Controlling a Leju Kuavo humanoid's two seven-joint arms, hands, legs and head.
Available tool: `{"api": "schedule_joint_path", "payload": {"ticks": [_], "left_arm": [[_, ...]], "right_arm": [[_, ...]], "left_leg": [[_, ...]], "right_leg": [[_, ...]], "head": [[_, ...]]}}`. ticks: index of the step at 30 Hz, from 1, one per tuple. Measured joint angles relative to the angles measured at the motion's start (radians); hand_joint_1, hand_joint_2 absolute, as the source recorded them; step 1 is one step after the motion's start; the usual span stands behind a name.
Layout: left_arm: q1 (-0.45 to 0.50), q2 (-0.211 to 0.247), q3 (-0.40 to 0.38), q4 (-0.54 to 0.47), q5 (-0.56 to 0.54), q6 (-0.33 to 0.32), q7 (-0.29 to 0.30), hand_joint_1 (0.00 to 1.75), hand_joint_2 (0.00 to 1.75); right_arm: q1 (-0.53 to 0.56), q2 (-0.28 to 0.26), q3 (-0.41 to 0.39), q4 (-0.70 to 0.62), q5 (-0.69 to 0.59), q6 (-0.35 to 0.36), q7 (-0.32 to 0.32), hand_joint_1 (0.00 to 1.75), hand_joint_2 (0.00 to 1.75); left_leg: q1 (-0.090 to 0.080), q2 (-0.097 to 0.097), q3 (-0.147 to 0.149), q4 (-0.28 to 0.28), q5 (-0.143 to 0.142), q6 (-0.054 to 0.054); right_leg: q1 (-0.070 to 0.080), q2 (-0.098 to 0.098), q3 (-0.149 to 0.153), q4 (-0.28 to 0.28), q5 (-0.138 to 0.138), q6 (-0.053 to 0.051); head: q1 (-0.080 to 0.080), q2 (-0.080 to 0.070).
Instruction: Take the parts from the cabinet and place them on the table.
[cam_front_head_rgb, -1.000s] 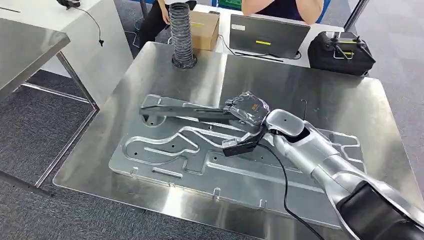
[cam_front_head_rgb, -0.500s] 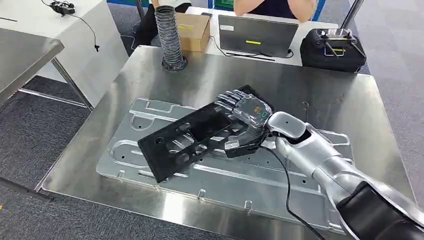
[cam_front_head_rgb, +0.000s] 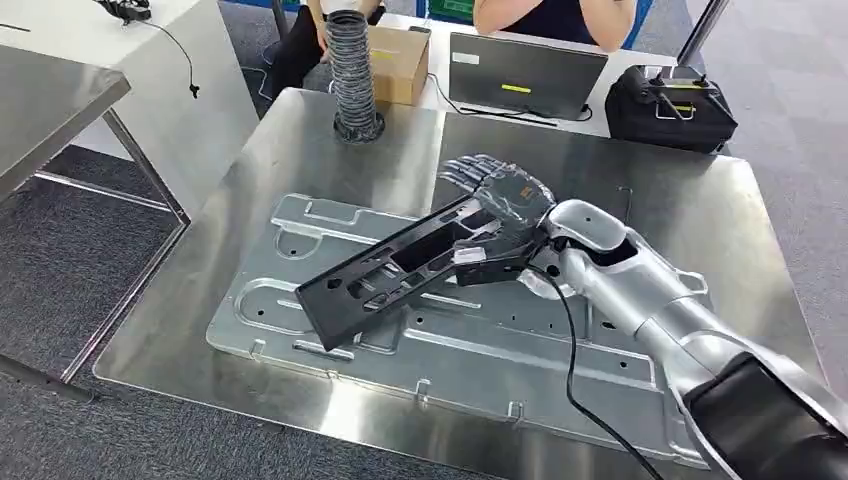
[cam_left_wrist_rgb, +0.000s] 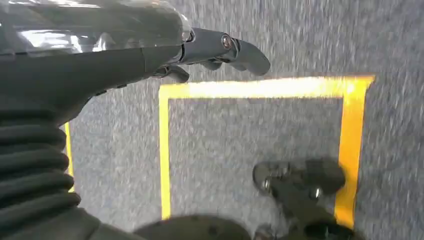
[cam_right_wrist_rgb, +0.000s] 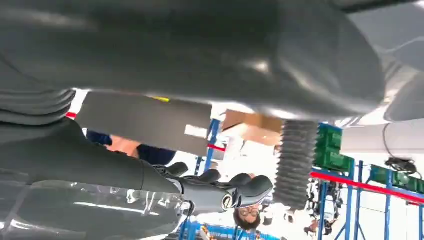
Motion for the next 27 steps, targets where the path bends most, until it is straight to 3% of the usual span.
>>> {"api": "schedule_joint_path", "payload": {"ticks": [2, 3, 6, 7, 8, 10, 12, 13, 14, 15, 17, 18, 19, 22, 23, 24, 25, 27], "left_arm": [[0.0, -0.003, 0.002, 0.0, 0.002, 0.0, 0.0, 0.0, 0.0], [0.0, -0.003, 0.003, 0.0, 0.005, -0.002, -0.002, 0.0, 0.0], [0.003, -0.003, 0.01, 0.0, 0.011, -0.008, -0.003, 0.0, 0.0], [0.005, -0.003, 0.011, 0.0, 0.014, -0.013, 0.002, 0.0, 0.0], [0.005, -0.003, 0.014, 0.0, 0.018, -0.018, 0.005, 0.0, 0.0], [0.006, -0.003, 0.017, 0.0, 0.019, -0.026, 0.013, 0.0, 0.0], [0.008, -0.003, 0.019, 0.0, 0.019, -0.032, 0.019, 0.0, 0.0], [0.01, -0.003, 0.021, 0.0, 0.019, -0.034, 0.02, 0.0, 0.0], [0.012, -0.003, 0.024, 0.0, 0.019, -0.035, 0.021, 0.0, 0.0], [0.011, -0.003, 0.026, 0.0, 0.019, -0.035, 0.021, 0.0, 0.0], [0.011, -0.003, 0.031, 0.0, 0.019, -0.037, 0.021, 0.0, 0.0], [0.012, -0.003, 0.032, 0.0, 0.019, -0.037, 0.021, 0.0, 0.0], [0.014, -0.003, 0.033, 0.0, 0.019, -0.039, 0.021, 0.0, 0.0], [0.018, -0.004, 0.034, 0.0, 0.016, -0.044, 0.021, 0.0, 0.0], [0.018, -0.004, 0.034, 0.0, 0.016, -0.046, 0.021, 0.0, 0.0], [0.016, -0.005, 0.034, 0.0, 0.016, -0.047, 0.021, 0.0, 0.0], [0.013, -0.005, 0.034, 0.0, 0.015, -0.047, 0.021, 0.0, 0.0], [0.009, -0.005, 0.034, 0.0, 0.011, -0.051, 0.021, 0.0, 0.0]], "right_arm": [[-0.037, -0.015, -0.011, -0.025, 0.016, 0.014, 0.019, 0.0, 0.0], [-0.054, -0.029, -0.017, -0.036, 0.024, 0.022, 0.031, 0.0, 0.0], [-0.1, -0.082, -0.032, -0.086, 0.04, 0.047, 0.06, 0.0, 0.0], [-0.114, -0.1, -0.039, -0.105, 0.039, 0.058, 0.071, 0.0, 0.0], [-0.13, -0.116, -0.048, -0.126, 0.036, 0.074, 0.081, 0.0, 0.0], [-0.171, -0.174, -0.07, -0.182, 0.019, 0.11, 0.107, 0.0, 0.0], [-0.213, -0.24, -0.095, -0.238, -0.008, 0.146, 0.127, 0.0, 0.0], [-0.225, -0.268, -0.104, -0.264, -0.026, 0.159, 0.136, 0.0, 0.0], [-0.235, -0.309, -0.115, -0.293, -0.052, 0.166, 0.149, 0.0, 0.0], [-0.241, -0.348, -0.128, -0.324, -0.073, 0.168, 0.156, 0.0, 0.0], [-0.242, -0.449, -0.168, -0.394, -0.136, 0.164, 0.162, 0.0, 0.0], [-0.232, -0.501, -0.192, -0.43, -0.161, 0.157, 0.162, 0.0, 0.0], [-0.214, -0.548, -0.214, -0.459, -0.179, 0.139, 0.165, 0.0, 0.0], [-0.063, -0.671, -0.323, -0.546, -0.215, 0.05, 0.174, 0.0, 0.0], [-0.014, -0.705, -0.364, -0.574, -0.216, 0.037, 0.173, 0.0, 0.0], [0.021, -0.73, -0.398, -0.592, -0.211, 0.036, 0.175, 0.0, 0.0], [0.047, -0.75, -0.432, -0.607, -0.201, 0.038, 0.18, 0.0, 0.0], [0.12, -0.777, -0.491, -0.629, -0.176, 0.031, 0.191, 0.0, 0.0]], "left_leg": [[0.0, 0.0, 0.001, 0.006, -0.004, -0.006], [-0.001, -0.001, -0.001, 0.007, -0.007, -0.01], [-0.003, -0.003, -0.006, 0.007, -0.005, -0.024], [-0.004, -0.003, -0.004, 0.005, -0.005, -0.029], [-0.004, -0.002, -0.01, 0.013, -0.016, -0.034], [-0.003, 0.0, -0.045, 0.107, -0.08, -0.038], [-0.001, 0.0, -0.121, 0.283, -0.162, -0.043], [-0.001, 0.0, -0.142, 0.331, -0.171, -0.043], [-0.001, 0.0, -0.143, 0.331, -0.156, -0.04], [-0.001, 0.0, -0.123, 0.286, -0.122, -0.037], [-0.002, -0.001, -0.039, 0.104, -0.025, -0.021], [-0.005, -0.003, -0.015, 0.041, -0.015, -0.013], [-0.007, -0.003, -0.004, 0.023, -0.018, -0.014], [-0.007, -0.005, 0.005, 0.019, -0.025, -0.006], [0.0, -0.003, 0.011, 0.003, -0.018, 0.005], [-0.001, -0.002, 0.013, -0.001, -0.014, 0.01], [-0.001, 0.0, 0.011, -0.002, -0.011, 0.014], [-0.004, 0.006, 0.008, -0.002, -0.009, 0.017]], "right_leg": [[-0.002, -0.004, 0.089, -0.187, 0.091, -0.004], [-0.001, -0.005, 0.113, -0.234, 0.083, -0.009], [0.011, -0.004, 0.108, -0.241, 0.084, -0.026], [0.011, -0.004, 0.108, -0.244, 0.087, -0.032], [-0.001, -0.007, 0.113, -0.253, 0.092, -0.041], [0.001, -0.01, 0.113, -0.253, 0.091, -0.053], [0.005, -0.012, 0.113, -0.252, 0.09, -0.055], [0.006, -0.013, 0.114, -0.252, 0.089, -0.055], [0.007, -0.012, 0.115, -0.251, 0.089, -0.055], [0.008, -0.013, 0.117, -0.25, 0.087, -0.053], [0.01, -0.014, 0.122, -0.248, 0.081, -0.047], [0.011, -0.02, 0.123, -0.248, 0.079, -0.042], [0.019, -0.021, 0.119, -0.244, 0.078, -0.038], [0.02, -0.023, 0.13, -0.256, 0.083, -0.022], [0.019, -0.022, 0.128, -0.251, 0.077, -0.016], [0.013, -0.016, 0.119, -0.23, 0.057, -0.01], [0.011, -0.012, 0.095, -0.176, 0.016, -0.005], [0.008, -0.008, 0.033, -0.026, -0.059, 0.005]], "head": [[0.0, 0.0], [0.0, 0.0], [0.0, 0.0], [0.0, 0.0], [0.0, 0.0], [0.0, 0.0], [0.0, 0.0], [0.0, 0.0], [0.0, 0.0], [0.0, 0.0], [0.0, 0.0], [0.0, 0.0], [0.0, 0.0], [0.0, 0.0], [0.0, 0.0], [0.0, 0.0], [0.0, 0.0], [0.0, 0.0]]}}
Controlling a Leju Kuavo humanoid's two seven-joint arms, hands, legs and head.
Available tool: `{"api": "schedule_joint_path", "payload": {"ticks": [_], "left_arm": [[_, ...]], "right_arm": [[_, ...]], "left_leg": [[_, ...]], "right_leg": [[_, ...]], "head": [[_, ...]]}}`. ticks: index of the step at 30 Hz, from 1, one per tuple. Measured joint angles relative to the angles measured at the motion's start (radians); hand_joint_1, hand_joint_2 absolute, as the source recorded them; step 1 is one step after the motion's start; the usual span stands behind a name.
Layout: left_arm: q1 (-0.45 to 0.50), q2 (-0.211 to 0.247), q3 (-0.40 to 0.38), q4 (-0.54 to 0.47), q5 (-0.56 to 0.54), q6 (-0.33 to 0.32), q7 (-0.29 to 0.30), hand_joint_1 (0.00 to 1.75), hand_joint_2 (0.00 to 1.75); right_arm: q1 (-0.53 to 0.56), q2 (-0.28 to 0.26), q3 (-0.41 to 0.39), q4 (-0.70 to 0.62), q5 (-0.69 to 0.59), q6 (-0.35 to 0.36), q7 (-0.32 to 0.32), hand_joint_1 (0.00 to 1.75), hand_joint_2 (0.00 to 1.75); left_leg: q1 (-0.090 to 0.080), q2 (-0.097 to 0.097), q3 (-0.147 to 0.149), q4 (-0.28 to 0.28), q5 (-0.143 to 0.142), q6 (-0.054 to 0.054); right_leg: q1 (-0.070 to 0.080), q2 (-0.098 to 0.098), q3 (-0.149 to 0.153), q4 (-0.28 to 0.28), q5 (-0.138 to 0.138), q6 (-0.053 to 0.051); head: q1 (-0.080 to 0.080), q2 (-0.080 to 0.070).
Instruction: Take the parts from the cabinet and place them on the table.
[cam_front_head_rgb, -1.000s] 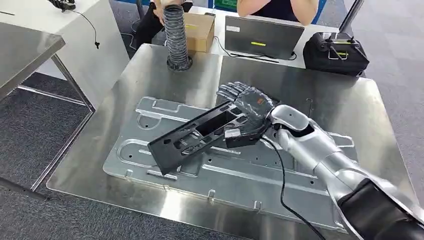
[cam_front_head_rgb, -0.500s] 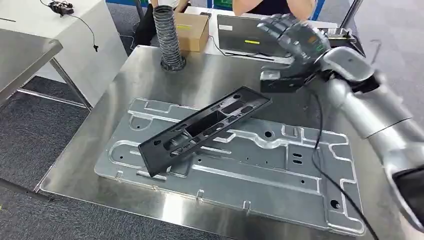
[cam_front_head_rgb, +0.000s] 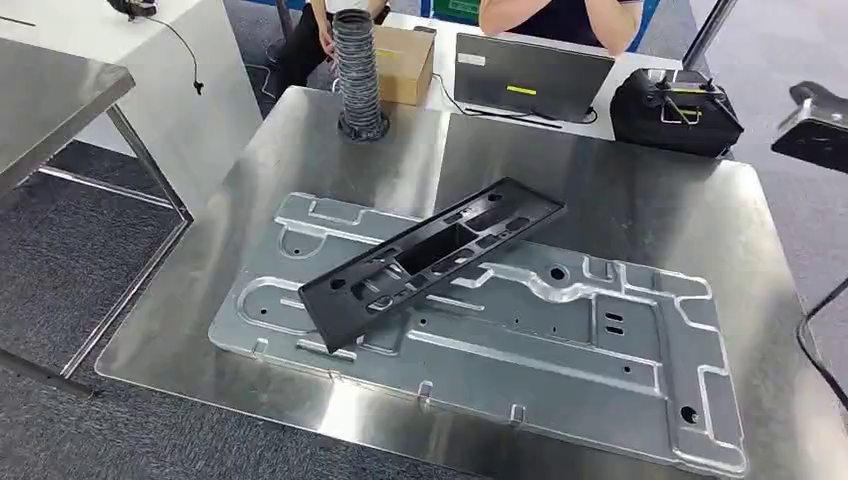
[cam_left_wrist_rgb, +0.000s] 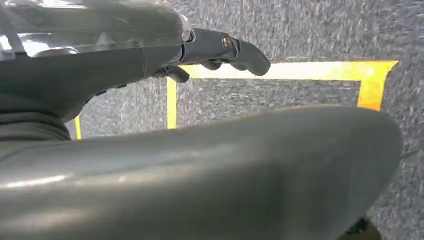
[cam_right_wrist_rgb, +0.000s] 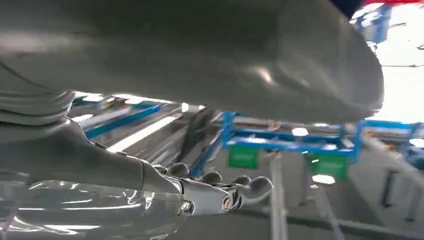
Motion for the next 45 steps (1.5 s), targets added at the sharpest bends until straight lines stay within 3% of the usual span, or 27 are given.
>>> {"api": "schedule_joint_path", "payload": {"ticks": [2, 3, 5, 6, 8, 11, 13, 15, 17, 19, 21, 22, 24, 26, 27, 28, 30, 31, 32, 34, 36, 37, 38, 41, 42, 43, 45], "left_arm": [[-0.001, -0.001, 0.0, 0.0, -0.002, -0.002, 0.001, 0.0, 0.0], [-0.001, -0.002, 0.0, 0.0, -0.002, -0.003, 0.001, 0.0, 0.0], [0.0, -0.005, 0.0, 0.0, -0.004, -0.003, 0.001, 0.0, 0.0], [-0.002, -0.005, 0.0, 0.0, -0.005, -0.003, 0.0, 0.0, 0.0], [-0.003, -0.006, 0.0, 0.0, -0.007, -0.003, -0.001, 0.0, 0.0], [0.0, -0.009, 0.0, 0.0, -0.007, -0.005, -0.002, 0.0, 0.0], [-0.001, -0.009, 0.0, 0.0, -0.007, -0.005, -0.001, 0.0, 0.0], [-0.002, -0.01, 0.001, 0.0, -0.007, -0.005, 0.002, 0.0, 0.0], [-0.002, -0.01, 0.002, 0.0, -0.005, -0.004, 0.005, 0.0, 0.0], [-0.002, -0.01, 0.003, 0.0, -0.005, -0.003, 0.006, 0.0, 0.0], [-0.006, -0.01, 0.006, 0.0, -0.005, -0.002, 0.006, 0.0, 0.0], [-0.01, -0.006, 0.006, 0.0, -0.005, -0.001, 0.006, 0.0, 0.0], [-0.011, -0.007, 0.006, 0.0, -0.005, -0.001, 0.006, 0.0, 0.0], [-0.013, -0.008, 0.006, 0.0, -0.009, -0.001, 0.007, 0.0, 0.0], [-0.012, -0.011, 0.007, 0.0, -0.011, -0.002, 0.007, 0.0, 0.0], [-0.013, -0.01, 0.007, 0.0, -0.012, -0.001, 0.006, 0.0, 0.0], [-0.014, -0.011, 0.007, 0.0, -0.013, -0.002, 0.006, 0.0, 0.0], [-0.012, -0.012, 0.007, 0.0, -0.013, -0.002, 0.006, 0.0, 0.0], [-0.012, -0.012, 0.007, 0.0, -0.013, -0.003, 0.007, 0.0, 0.0], [-0.012, -0.014, 0.007, 0.0, -0.014, -0.002, 0.007, 0.0, 0.0], [-0.013, -0.017, 0.007, 0.0, -0.016, -0.001, 0.007, 0.0, 0.0], [-0.015, -0.017, 0.007, 0.0, -0.016, 0.0, 0.007, 0.0, 0.0], [-0.017, -0.017, 0.007, 0.0, -0.017, 0.002, 0.008, 0.0, 0.0], [-0.017, -0.017, 0.007, 0.0, -0.023, 0.002, 0.01, 0.0, 0.0], [-0.016, -0.017, 0.007, 0.0, -0.024, 0.002, 0.012, 0.0, 0.0], [-0.016, -0.017, 0.007, 0.0, -0.024, 0.002, 0.014, 0.0, 0.0], [-0.016, -0.017, 0.007, 0.0, -0.024, 0.002, 0.016, 0.0, 0.0]], "right_arm": [[0.172, -0.028, -0.102, -0.031, 0.022, -0.029, -0.004, 0.0, 0.0], [0.257, -0.031, -0.178, -0.043, 0.037, -0.028, -0.016, 0.0, 0.0], [0.371, -0.042, -0.314, -0.055, 0.049, -0.022, -0.046, 0.0, 0.0], [0.444, -0.046, -0.393, -0.064, 0.054, -0.013, -0.06, 0.0, 0.0], [0.575, -0.037, -0.55, -0.076, 0.072, 0.011, -0.095, 0.0, 0.0], [0.752, 0.023, -0.764, -0.091, 0.108, 0.009, -0.137, 0.0, 0.0], [0.825, 0.074, -0.866, -0.094, 0.135, -0.004, -0.15, 0.0, 0.0], [0.878, 0.126, -0.934, -0.088, 0.154, -0.015, -0.159, 0.0, 0.0], [0.906, 0.171, -0.98, -0.074, 0.173, -0.027, -0.166, 0.0, 0.0], [0.922, 0.204, -1.011, -0.056, 0.191, -0.033, -0.168, 0.0, 0.0], [0.935, 0.233, -1.042, -0.032, 0.207, -0.041, -0.168, 0.0, 0.0], [0.943, 0.251, -1.055, -0.021, 0.211, -0.042, -0.167, 0.0, 0.0], [0.948, 0.273, -1.078, 0.005, 0.217, -0.044, -0.166, 0.0, 0.0], [0.961, 0.292, -1.102, 0.03, 0.225, -0.044, -0.18, 0.0, 0.0], [0.97, 0.304, -1.127, 0.047, 0.23, -0.043, -0.192, 0.0, 0.0], [0.974, 0.32, -1.156, 0.065, 0.234, -0.042, -0.201, 0.0, 0.0], [0.976, 0.353, -1.207, 0.09, 0.253, -0.04, -0.223, 0.0, 0.0], [0.979, 0.374, -1.224, 0.102, 0.268, -0.037, -0.235, 0.0, 0.0], [0.983, 0.4, -1.24, 0.118, 0.286, -0.035, -0.246, 0.0, 0.0], [0.979, 0.433, -1.267, 0.16, 0.31, -0.036, -0.259, 0.0, 0.0], [0.966, 0.45, -1.29, 0.196, 0.332, -0.044, -0.266, 0.0, 0.0], [0.954, 0.461, -1.3, 0.22, 0.344, -0.051, -0.266, 0.0, 0.0], [0.944, 0.471, -1.308, 0.249, 0.357, -0.06, -0.266, 0.0, 0.0], [0.934, 0.507, -1.328, 0.317, 0.379, -0.089, -0.272, 0.0, 0.0], [0.933, 0.517, -1.335, 0.339, 0.386, -0.094, -0.272, 0.0, 0.0], [0.929, 0.523, -1.339, 0.356, 0.389, -0.098, -0.273, 0.0, 0.0], [0.922, 0.537, -1.349, 0.393, 0.4, -0.102, -0.28, 0.0, 0.0]], "left_leg": [[0.004, -0.002, 0.001, 0.001, 0.002, 0.002], [0.004, -0.005, -0.003, 0.004, 0.003, 0.001], [0.003, -0.008, -0.013, 0.016, 0.003, -0.002], [0.002, -0.011, -0.015, 0.02, 0.002, -0.007], [-0.002, -0.021, -0.018, 0.021, 0.005, -0.019], [-0.004, -0.025, -0.021, 0.015, 0.015, -0.037], [-0.004, -0.015, -0.037, 0.062, -0.044, -0.043], [-0.003, -0.01, -0.087, 0.211, -0.144, -0.044], [-0.005, -0.009, -0.117, 0.327, -0.193, -0.043], [-0.008, -0.009, -0.051, 0.247, -0.155, -0.031], [-0.018, -0.009, 0.082, 0.038, -0.089, -0.005], [-0.026, -0.006, 0.11, -0.021, -0.102, 0.007], [-0.033, -0.002, 0.107, -0.025, -0.078, -0.001], [-0.038, -0.002, 0.104, -0.032, -0.063, 0.01], [-0.027, 0.001, 0.101, -0.053, -0.038, 0.011], [-0.026, 0.006, 0.092, -0.06, -0.025, 0.02], [-0.026, 0.006, 0.066, -0.059, -0.006, 0.02], [-0.026, 0.007, 0.053, -0.058, 0.002, 0.018], [-0.026, 0.009, 0.04, -0.056, 0.01, 0.017], [-0.024, 0.011, 0.012, -0.042, 0.022, 0.011], [-0.02, 0.012, -0.016, -0.019, 0.029, 0.002], [-0.02, 0.014, -0.027, -0.008, 0.031, -0.003], [-0.021, 0.013, -0.031, -0.003, 0.035, -0.01], [-0.018, 0.011, -0.033, -0.005, 0.052, -0.032], [-0.019, 0.011, -0.035, -0.002, 0.054, -0.039], [-0.015, 0.008, -0.046, 0.019, 0.018, -0.043], [-0.014, 0.007, -0.091, 0.157, -0.106, -0.05]], "right_leg": [[-0.005, 0.0, -0.024, 0.079, -0.019, 0.007], [-0.013, 0.0, -0.005, 0.046, 0.008, 0.011], [-0.022, -0.002, 0.088, -0.133, 0.087, 0.012], [-0.022, -0.003, 0.136, -0.226, 0.1, 0.012], [-0.011, 0.0, 0.135, -0.229, 0.106, 0.0], [-0.012, -0.005, 0.126, -0.228, 0.115, -0.02], [-0.017, -0.012, 0.118, -0.232, 0.125, -0.036], [-0.013, -0.013, 0.102, -0.232, 0.136, -0.045], [-0.009, -0.011, 0.084, -0.229, 0.149, -0.047], [-0.003, -0.007, 0.069, -0.229, 0.161, -0.048], [0.003, -0.002, 0.06, -0.229, 0.175, -0.047], [0.001, -0.003, 0.059, -0.229, 0.18, -0.042], [-0.004, -0.002, 0.06, -0.234, 0.192, -0.027], [-0.009, -0.002, 0.061, -0.243, 0.207, -0.013], [-0.013, -0.001, 0.057, -0.24, 0.204, -0.01], [-0.013, 0.001, 0.045, -0.218, 0.158, -0.007], [-0.018, 0.003, 0.005, -0.089, 0.041, 0.007], [-0.02, 0.002, -0.011, -0.019, 0.001, 0.013], [-0.023, 0.002, -0.017, 0.036, -0.012, 0.017], [-0.031, 0.002, 0.03, 0.014, 0.037, 0.025], [-0.039, 0.0, 0.15, -0.149, 0.092, 0.034], [-0.041, -0.001, 0.198, -0.236, 0.056, 0.035], [-0.024, 0.008, 0.209, -0.248, 0.06, 0.013], [-0.019, 0.009, 0.195, -0.243, 0.067, -0.013], [-0.027, 0.007, 0.19, -0.251, 0.077, -0.027], [-0.026, 0.001, 0.183, -0.25, 0.086, -0.035], [-0.023, 0.002, 0.158, -0.25, 0.106, -0.046]], "head": [[0.0, 0.0], [0.0, 0.0], [0.0, 0.0], [0.0, 0.0], [0.0, 0.0], [0.0, 0.0], [0.0, 0.0], [0.0, 0.0], [0.0, 0.0], [0.0, 0.0], [0.0, 0.0], [0.0, 0.0], [0.0, 0.0], [0.0, 0.0], [0.0, 0.0], [0.0, 0.0], [0.0, 0.0], [0.0, 0.0], [0.0, 0.0], [0.0, 0.0], [0.0, 0.0], [0.0, 0.0], [0.0, 0.0], [0.0, 0.0], [0.0, 0.0], [0.0, 0.0], [0.0, 0.0]]}}
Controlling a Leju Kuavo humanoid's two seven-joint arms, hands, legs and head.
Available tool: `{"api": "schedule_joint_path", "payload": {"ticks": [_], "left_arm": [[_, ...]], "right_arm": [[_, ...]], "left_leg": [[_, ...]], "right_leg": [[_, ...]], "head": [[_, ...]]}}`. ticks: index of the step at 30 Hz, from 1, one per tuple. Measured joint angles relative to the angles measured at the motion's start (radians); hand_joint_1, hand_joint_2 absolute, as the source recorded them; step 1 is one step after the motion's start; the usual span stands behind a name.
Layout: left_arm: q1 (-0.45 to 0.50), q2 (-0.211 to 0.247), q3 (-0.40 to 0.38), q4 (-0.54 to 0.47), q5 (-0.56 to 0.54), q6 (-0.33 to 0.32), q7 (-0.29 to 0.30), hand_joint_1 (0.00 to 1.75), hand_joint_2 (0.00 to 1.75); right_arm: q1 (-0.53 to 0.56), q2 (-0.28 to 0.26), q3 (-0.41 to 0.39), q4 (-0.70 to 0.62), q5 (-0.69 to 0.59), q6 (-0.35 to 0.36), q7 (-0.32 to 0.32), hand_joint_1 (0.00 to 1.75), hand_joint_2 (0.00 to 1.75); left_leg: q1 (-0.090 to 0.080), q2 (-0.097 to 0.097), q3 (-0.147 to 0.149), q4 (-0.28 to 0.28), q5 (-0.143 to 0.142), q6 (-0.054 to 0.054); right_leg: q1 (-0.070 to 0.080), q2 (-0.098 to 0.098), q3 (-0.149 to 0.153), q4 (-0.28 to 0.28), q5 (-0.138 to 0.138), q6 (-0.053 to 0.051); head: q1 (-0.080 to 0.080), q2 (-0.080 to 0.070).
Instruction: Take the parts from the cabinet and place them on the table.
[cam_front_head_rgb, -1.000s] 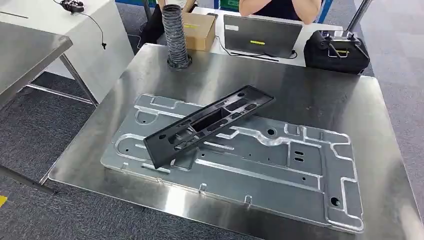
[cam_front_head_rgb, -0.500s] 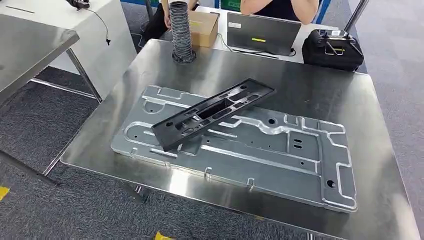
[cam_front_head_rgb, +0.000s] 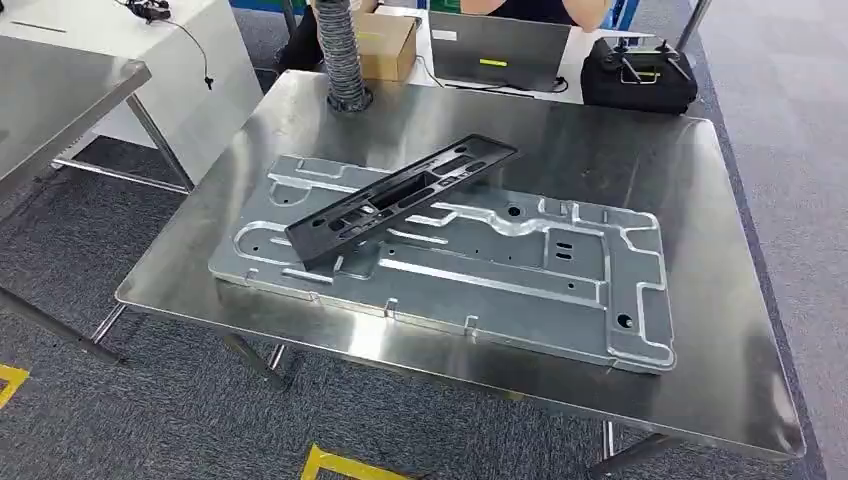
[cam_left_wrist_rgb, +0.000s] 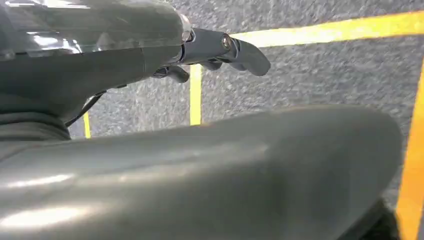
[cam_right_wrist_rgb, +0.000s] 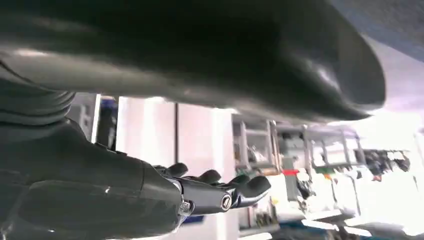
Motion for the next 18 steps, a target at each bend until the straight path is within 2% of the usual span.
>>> {"api": "schedule_joint_path", "payload": {"ticks": [1, 2, 3, 4, 5, 6, 7, 8, 9, 10, 11, 12, 13, 14, 16, 17, 18], "left_arm": [[0.0, 0.0, 0.0, 0.0, 0.001, 0.001, 0.001, 0.0, 0.0], [0.0, 0.0, 0.0, 0.0, 0.001, 0.002, 0.002, 0.0, 0.0], [0.0, 0.0, 0.0, 0.0, 0.002, 0.002, 0.003, 0.0, 0.0], [0.0, 0.0, 0.0, 0.0, 0.002, 0.002, 0.003, 0.0, 0.0], [-0.001, 0.0, 0.001, 0.0, 0.003, 0.003, 0.003, 0.0, 0.0], [-0.001, 0.0, 0.001, 0.0, 0.004, 0.003, 0.003, 0.0, 0.0], [-0.004, 0.001, 0.001, 0.0, 0.006, 0.004, 0.003, 0.0, 0.0], [-0.006, 0.005, 0.001, -0.001, 0.006, 0.005, 0.003, 0.0, 0.0], [-0.009, 0.005, 0.001, -0.001, 0.006, 0.005, 0.004, 0.0, 0.0], [-0.008, 0.005, 0.002, -0.001, 0.008, 0.006, 0.003, 0.0, 0.0], [-0.007, 0.003, 0.002, -0.001, 0.008, 0.006, 0.003, 0.0, 0.0], [-0.004, 0.003, 0.002, 0.0, 0.008, 0.006, 0.003, 0.0, 0.0], [-0.003, 0.0, 0.003, 0.0, 0.008, 0.006, 0.003, 0.0, 0.0], [-0.004, 0.001, 0.004, 0.0, 0.008, 0.006, 0.002, 0.0, 0.0], [-0.005, 0.0, 0.004, 0.0, 0.001, 0.005, 0.002, 0.0, 0.0], [-0.004, 0.0, 0.004, 0.0, -0.001, 0.005, 0.002, 0.0, 0.0], [-0.004, 0.0, 0.004, 0.0, -0.002, 0.005, 0.002, 0.0, 0.0]], "right_arm": [[-0.004, 0.006, -0.004, 0.019, 0.006, -0.003, -0.001, 0.0, 0.0], [-0.01, 0.012, -0.006, 0.039, 0.01, -0.007, -0.001, 0.0, 0.0], [-0.016, 0.019, -0.009, 0.06, 0.013, -0.012, -0.001, 0.0, 0.0], [-0.022, 0.024, -0.012, 0.08, 0.016, -0.016, -0.001, 0.0, 0.0], [-0.029, 0.028, -0.014, 0.103, 0.02, -0.02, 0.0, 0.0, 0.0], [-0.038, 0.031, -0.014, 0.124, 0.021, -0.024, 0.0, 0.0, 0.0], [-0.045, 0.033, -0.015, 0.147, 0.021, -0.031, 0.001, 0.0, 0.0], [-0.049, 0.037, -0.016, 0.166, 0.021, -0.04, 0.001, 0.0, 0.0], [-0.054, 0.041, -0.018, 0.189, 0.021, -0.048, -0.001, 0.0, 0.0], [-0.063, 0.042, -0.019, 0.212, 0.02, -0.052, -0.001, 0.0, 0.0], [-0.065, 0.043, -0.019, 0.227, 0.02, -0.055, -0.001, 0.0, 0.0], [-0.067, 0.044, -0.019, 0.24, 0.019, -0.059, -0.002, 0.0, 0.0], [-0.069, 0.046, -0.021, 0.254, 0.018, -0.065, -0.002, 0.0, 0.0], [-0.073, 0.05, -0.024, 0.28, 0.018, -0.076, -0.002, 0.0, 0.0], [-0.079, 0.064, -0.031, 0.325, 0.017, -0.093, -0.004, 0.0, 0.0], [-0.078, 0.077, -0.031, 0.344, 0.017, -0.094, -0.005, 0.0, 0.0], [-0.077, 0.088, -0.032, 0.364, 0.017, -0.094, -0.007, 0.0, 0.0]], "left_leg": [[0.0, 0.0, -0.022, 0.08, -0.045, -0.002], [0.0, 0.0, -0.034, 0.143, -0.067, -0.002], [0.0, 0.0, -0.026, 0.161, -0.061, 0.0], [-0.001, 0.0, 0.001, 0.138, -0.035, 0.005], [-0.003, 0.0, 0.052, 0.071, 0.003, 0.013], [-0.007, -0.001, 0.117, -0.022, 0.03, 0.027], [-0.013, -0.004, 0.188, -0.122, 0.035, 0.043], [-0.019, -0.002, 0.232, -0.193, 0.017, 0.051], [-0.015, -0.001, 0.23, -0.198, 0.021, 0.042], [-0.018, -0.001, 0.221, -0.203, 0.025, 0.043], [-0.022, 0.0, 0.217, -0.201, 0.029, 0.049], [-0.021, 0.0, 0.215, -0.212, 0.044, 0.056], [-0.014, 0.008, 0.211, -0.22, 0.058, 0.061], [-0.014, 0.007, 0.2, -0.222, 0.068, 0.068], [-0.013, 0.008, 0.173, -0.221, 0.088, 0.069], [-0.013, 0.008, 0.16, -0.219, 0.096, 0.068], [-0.013, 0.008, 0.144, -0.215, 0.105, 0.065]], "right_leg": [[0.003, 0.0, -0.013, 0.001, 0.01, -0.002], [0.007, 0.001, -0.027, 0.002, 0.019, -0.004], [0.01, 0.001, -0.039, 0.004, 0.028, -0.004], [0.013, 0.001, -0.05, 0.006, 0.036, -0.004], [0.018, 0.002, -0.063, 0.008, 0.044, -0.004], [0.022, 0.004, -0.073, 0.008, 0.052, -0.004], [0.02, 0.004, -0.078, 0.009, 0.06, -0.004], [0.03, 0.005, -0.083, 0.01, 0.064, 0.0], [0.026, 0.002, -0.084, 0.008, 0.074, 0.006], [0.024, 0.002, -0.084, 0.006, 0.082, 0.011], [0.02, 0.001, -0.085, 0.004, 0.089, 0.018], [0.024, 0.001, -0.086, 0.002, 0.098, 0.026], [0.016, 0.004, -0.091, 0.016, 0.078, 0.027], [0.017, 0.003, -0.106, 0.052, 0.025, 0.032], [0.012, 0.002, -0.149, 0.2, -0.098, 0.041], [0.009, 0.002, -0.164, 0.268, -0.129, 0.045], [0.005, 0.002, -0.167, 0.312, -0.125, 0.049]], "head": [[0.0, 0.0], [0.0, 0.0], [0.0, 0.0], [0.0, 0.0], [0.0, 0.0], [0.0, 0.0], [0.0, 0.0], [0.0, 0.0], [0.0, 0.0], [0.0, 0.0], [0.0, 0.0], [0.0, 0.0], [0.0, 0.0], [0.0, 0.0], [0.0, 0.0], [0.0, 0.0], [0.0, 0.0]]}}
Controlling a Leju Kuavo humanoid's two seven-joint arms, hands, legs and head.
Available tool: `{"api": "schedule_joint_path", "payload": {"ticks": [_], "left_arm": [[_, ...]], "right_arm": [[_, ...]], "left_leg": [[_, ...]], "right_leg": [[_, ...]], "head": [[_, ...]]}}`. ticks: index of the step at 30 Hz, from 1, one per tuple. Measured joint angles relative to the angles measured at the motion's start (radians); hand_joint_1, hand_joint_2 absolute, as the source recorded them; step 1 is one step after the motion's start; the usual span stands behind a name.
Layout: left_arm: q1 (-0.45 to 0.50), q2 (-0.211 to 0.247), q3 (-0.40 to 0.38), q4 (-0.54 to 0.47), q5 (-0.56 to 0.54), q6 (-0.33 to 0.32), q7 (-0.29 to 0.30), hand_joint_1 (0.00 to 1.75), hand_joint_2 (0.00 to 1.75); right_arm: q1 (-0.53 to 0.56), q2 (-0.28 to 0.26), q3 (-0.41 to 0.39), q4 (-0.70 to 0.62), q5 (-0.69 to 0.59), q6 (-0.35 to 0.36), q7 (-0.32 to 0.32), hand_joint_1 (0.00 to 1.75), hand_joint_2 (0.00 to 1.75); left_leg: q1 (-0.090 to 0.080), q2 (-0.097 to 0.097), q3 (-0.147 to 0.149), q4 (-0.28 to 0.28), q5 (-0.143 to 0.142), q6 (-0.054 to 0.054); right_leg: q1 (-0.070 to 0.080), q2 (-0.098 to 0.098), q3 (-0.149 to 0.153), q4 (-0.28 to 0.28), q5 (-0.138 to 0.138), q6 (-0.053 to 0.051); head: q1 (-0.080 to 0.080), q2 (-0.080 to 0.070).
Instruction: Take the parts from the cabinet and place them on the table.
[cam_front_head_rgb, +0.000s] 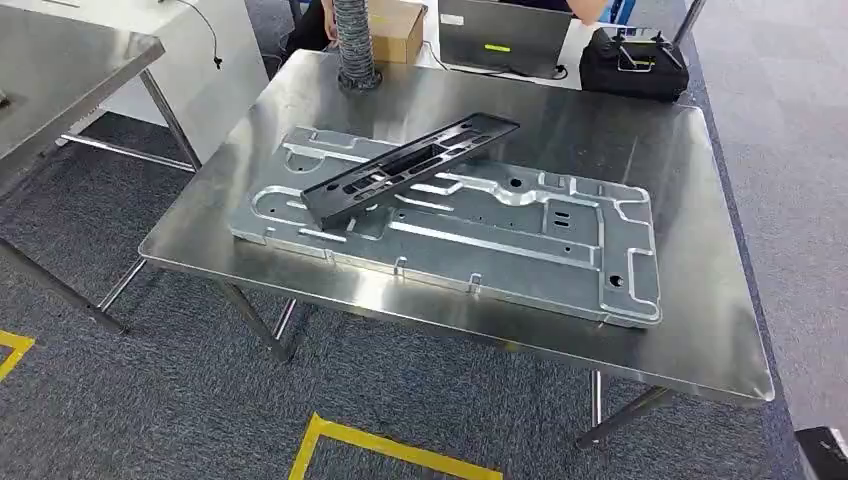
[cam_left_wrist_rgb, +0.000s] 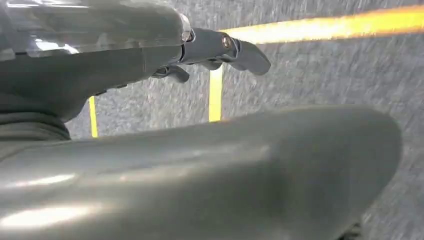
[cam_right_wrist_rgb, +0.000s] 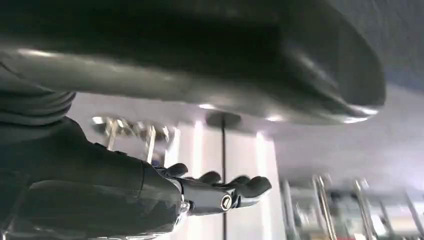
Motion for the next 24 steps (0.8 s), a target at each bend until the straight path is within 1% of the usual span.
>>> {"api": "schedule_joint_path", "payload": {"ticks": [1, 2, 3, 4, 5, 6, 7, 8, 9, 10, 11, 12, 13, 14, 15, 16, 17, 18, 19, 20, 21, 22, 23, 24], "left_arm": [[0.001, -0.001, 0.0, 0.0, -0.001, 0.0, 0.001, 0.0, 0.0], [0.002, -0.001, 0.0, 0.0, -0.001, 0.0, 0.002, 0.0, 0.0], [0.001, -0.002, 0.0, 0.0, -0.001, 0.0, 0.006, 0.0, 0.0], [0.0, -0.002, 0.0, 0.0, -0.001, 0.001, 0.009, 0.0, 0.0], [-0.001, 0.0, 0.0, 0.0, 0.0, 0.002, 0.011, 0.0, 0.0], [-0.001, 0.0, 0.0, 0.0, 0.0, 0.004, 0.016, 0.0, 0.0], [-0.002, 0.0, 0.0, 0.0, 0.0, 0.006, 0.016, 0.0, 0.0], [-0.002, 0.0, 0.001, 0.0, 0.001, 0.008, 0.017, 0.0, 0.0], [0.0, 0.0, 0.002, 0.0, 0.001, 0.01, 0.018, 0.0, 0.0], [0.0, 0.0, 0.003, 0.0, 0.001, 0.011, 0.019, 0.0, 0.0], [0.0, 0.0, 0.003, 0.0, 0.001, 0.013, 0.019, 0.0, 0.0], [0.0, 0.0, 0.003, 0.0, 0.0, 0.013, 0.02, 0.0, 0.0], [0.0, 0.0, 0.003, 0.0, -0.001, 0.013, 0.021, 0.0, 0.0], [0.0, 0.0, 0.003, 0.0, -0.002, 0.013, 0.022, 0.0, 0.0], [0.0, 0.0, 0.003, 0.0, -0.004, 0.013, 0.024, 0.0, 0.0], [0.001, 0.0, 0.003, 0.0, -0.005, 0.013, 0.026, 0.0, 0.0], [0.001, 0.0, 0.003, 0.0, -0.006, 0.013, 0.027, 0.0, 0.0], [0.001, 0.0, 0.003, 0.0, -0.007, 0.013, 0.028, 0.0, 0.0], [-0.001, 0.0, 0.003, 0.0, -0.008, 0.013, 0.03, 0.0, 0.0], [-0.003, 0.005, 0.003, -0.001, -0.008, 0.015, 0.032, 0.0, 0.0], [-0.004, 0.006, 0.003, -0.001, -0.008, 0.016, 0.033, 0.0, 0.0], [-0.004, 0.006, 0.003, -0.001, -0.009, 0.016, 0.033, 0.0, 0.0], [-0.004, 0.006, 0.003, -0.001, -0.009, 0.016, 0.034, 0.0, 0.0], [-0.003, 0.006, 0.003, -0.001, -0.01, 0.016, 0.033, 0.0, 0.0]], "right_arm": [[0.0, 0.007, -0.001, 0.017, 0.0, 0.0, -0.001, 0.0, 0.0], [-0.001, 0.013, -0.003, 0.031, 0.0, 0.0, -0.001, 0.0, 0.0], [-0.003, 0.018, -0.006, 0.046, 0.0, 0.0, 0.0, 0.0, 0.0], [-0.006, 0.025, -0.008, 0.061, 0.002, 0.001, 0.007, 0.0, 0.0], [-0.015, 0.037, -0.008, 0.081, 0.004, 0.0, 0.012, 0.0, 0.0], [-0.02, 0.043, -0.009, 0.1, 0.008, -0.002, 0.026, 0.0, 0.0], [-0.024, 0.053, -0.009, 0.122, 0.012, -0.005, 0.042, 0.0, 0.0], [-0.026, 0.06, -0.009, 0.145, 0.015, -0.007, 0.06, 0.0, 0.0], [-0.027, 0.065, -0.009, 0.164, 0.015, -0.008, 0.074, 0.0, 0.0], [-0.032, 0.072, -0.01, 0.184, 0.015, -0.01, 0.085, 0.0, 0.0], [-0.039, 0.081, -0.013, 0.207, 0.013, -0.013, 0.092, 0.0, 0.0], [-0.04, 0.086, -0.015, 0.223, 0.011, -0.014, 0.096, 0.0, 0.0], [-0.04, 0.097, -0.015, 0.239, 0.008, -0.014, 0.102, 0.0, 0.0], [-0.038, 0.105, -0.017, 0.255, 0.005, -0.011, 0.11, 0.0, 0.0], [-0.036, 0.113, -0.018, 0.271, 0.005, -0.007, 0.118, 0.0, 0.0], [-0.034, 0.123, -0.021, 0.286, 0.005, -0.005, 0.127, 0.0, 0.0], [-0.032, 0.13, -0.025, 0.297, 0.004, -0.002, 0.134, 0.0, 0.0], [-0.032, 0.137, -0.028, 0.307, 0.004, 0.002, 0.141, 0.0, 0.0], [-0.032, 0.145, -0.03, 0.316, 0.004, 0.01, 0.15, 0.0, 0.0], [-0.031, 0.161, -0.031, 0.327, 0.004, 0.014, 0.156, 0.0, 0.0], [-0.029, 0.169, -0.032, 0.333, 0.004, 0.016, 0.16, 0.0, 0.0], [-0.028, 0.179, -0.035, 0.342, 0.004, 0.019, 0.166, 0.0, 0.0], [-0.027, 0.185, -0.037, 0.348, 0.005, 0.021, 0.167, 0.0, 0.0], [-0.025, 0.197, -0.037, 0.355, 0.005, 0.024, 0.17, 0.0, 0.0]], "left_leg": [[0.001, 0.001, -0.014, 0.007, 0.008, -0.003], [0.003, 0.001, -0.03, 0.015, 0.013, -0.007], [0.006, 0.001, -0.045, 0.027, 0.016, -0.012], [0.008, 0.001, -0.059, 0.041, 0.018, -0.018], [0.004, 0.0, -0.072, 0.055, 0.018, -0.026], [0.004, 0.001, -0.078, 0.064, 0.022, -0.032], [0.004, 0.001, -0.081, 0.068, 0.027, -0.039], [0.005, 0.001, -0.082, 0.065, 0.035, -0.042], [0.005, 0.001, -0.084, 0.065, 0.04, -0.05], [0.009, -0.004, -0.091, 0.075, 0.023, -0.058], [0.012, -0.006, -0.107, 0.112, -0.027, -0.064], [0.012, -0.006, -0.128, 0.176, -0.081, -0.066], [0.012, -0.006, -0.152, 0.257, -0.133, -0.068], [0.012, -0.006, -0.171, 0.328, -0.167, -0.069], [0.012, -0.006, -0.177, 0.374, -0.175, -0.068], [0.012, -0.006, -0.16, 0.374, -0.156, -0.064], [0.011, -0.007, -0.12, 0.325, -0.123, -0.057], [0.009, -0.007, -0.065, 0.246, -0.089, -0.046], [0.004, -0.01, 0.003, 0.144, -0.066, -0.029], [-0.005, -0.014, 0.061, 0.057, -0.079, -0.01], [-0.003, -0.013, 0.082, 0.014, -0.085, -0.011], [-0.007, -0.014, 0.074, 0.017, -0.076, -0.019], [-0.009, -0.013, 0.072, 0.015, -0.074, -0.016], [-0.011, -0.013, 0.07, 0.009, -0.065, -0.013]], "right_leg": [[-0.005, 0.0, 0.019, -0.004, 0.031, 0.004], [-0.009, 0.0, 0.056, -0.044, 0.069, 0.009], [-0.013, -0.001, 0.108, -0.115, 0.101, 0.014], [-0.018, -0.003, 0.174, -0.209, 0.111, 0.021], [-0.014, -0.001, 0.217, -0.278, 0.074, 0.027], [-0.006, 0.004, 0.222, -0.299, 0.063, 0.005], [-0.005, 0.003, 0.215, -0.299, 0.063, -0.004], [-0.003, 0.003, 0.211, -0.294, 0.066, -0.012], [-0.005, 0.002, 0.204, -0.295, 0.072, -0.024], [-0.008, -0.002, 0.197, -0.296, 0.08, -0.038], [-0.005, -0.002, 0.188, -0.296, 0.09, -0.051], [-0.002, -0.002, 0.178, -0.296, 0.097, -0.058], [0.002, -0.002, 0.167, -0.296, 0.106, -0.061], [0.004, -0.003, 0.156, -0.295, 0.114, -0.062], [0.008, -0.003, 0.146, -0.294, 0.122, -0.063], [0.011, -0.002, 0.134, -0.294, 0.13, -0.064], [0.015, -0.002, 0.125, -0.294, 0.137, -0.065], [0.02, 0.0, 0.118, -0.294, 0.144, -0.065], [0.022, 0.002, 0.112, -0.294, 0.151, -0.065], [0.02, 0.001, 0.11, -0.293, 0.157, -0.063], [0.024, 0.002, 0.107, -0.294, 0.164, -0.057], [0.018, 0.0, 0.106, -0.296, 0.171, -0.05], [0.014, 0.0, 0.104, -0.298, 0.178, -0.043], [0.014, 0.001, 0.104, -0.302, 0.186, -0.038]], "head": [[0.0, 0.0], [0.0, 0.0], [0.0, 0.0], [0.0, 0.0], [0.0, 0.0], [0.0, 0.0], [-0.001, 0.0], [0.0, 0.0], [0.0, 0.0], [-0.001, 0.0], [0.0, 0.0], [0.0, 0.0], [-0.001, 0.0], [0.0, 0.0], [0.0, 0.0], [0.0, 0.0], [0.0, 0.0], [-0.001, 0.0], [0.0, 0.0], [-0.001, 0.0], [-0.001, 0.0], [0.0, 0.0], [-0.001, 0.0], [-0.001, 0.0]]}}
